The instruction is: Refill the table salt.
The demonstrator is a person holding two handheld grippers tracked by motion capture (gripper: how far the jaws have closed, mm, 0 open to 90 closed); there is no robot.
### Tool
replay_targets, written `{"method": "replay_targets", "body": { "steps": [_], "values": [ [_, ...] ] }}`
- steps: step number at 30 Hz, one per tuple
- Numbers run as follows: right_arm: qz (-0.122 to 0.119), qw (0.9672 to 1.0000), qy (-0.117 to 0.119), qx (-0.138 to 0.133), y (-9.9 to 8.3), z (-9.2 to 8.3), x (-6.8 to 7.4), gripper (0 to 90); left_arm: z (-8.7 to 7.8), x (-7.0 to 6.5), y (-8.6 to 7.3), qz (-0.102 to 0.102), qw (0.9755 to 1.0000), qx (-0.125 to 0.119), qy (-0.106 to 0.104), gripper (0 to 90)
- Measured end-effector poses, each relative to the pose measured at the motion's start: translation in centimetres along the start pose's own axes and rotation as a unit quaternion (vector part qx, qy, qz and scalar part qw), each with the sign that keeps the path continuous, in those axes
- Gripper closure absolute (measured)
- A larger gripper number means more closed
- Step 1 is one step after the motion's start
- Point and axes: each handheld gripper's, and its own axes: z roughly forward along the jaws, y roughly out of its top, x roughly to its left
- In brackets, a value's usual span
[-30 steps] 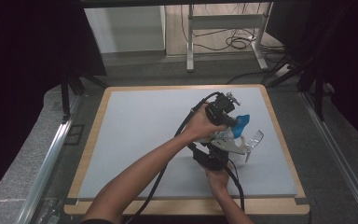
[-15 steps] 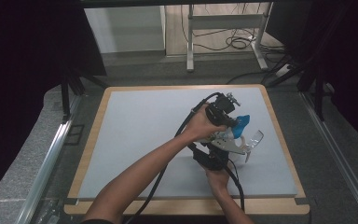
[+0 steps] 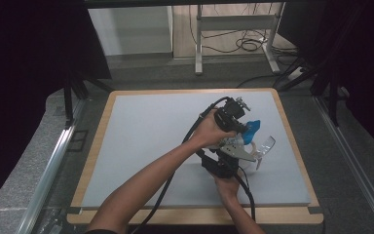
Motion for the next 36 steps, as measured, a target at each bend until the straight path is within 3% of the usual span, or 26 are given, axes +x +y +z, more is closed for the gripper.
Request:
{"method": "replay_targets", "body": {
  "steps": [36],
  "values": [
    [0.001,1.0000,0.001,-0.009,0.48,0.00,0.07,51.4,-0.24,-0.03,0.32,0.000,1.0000,0.002,0.002,89.3]
  ]
}}
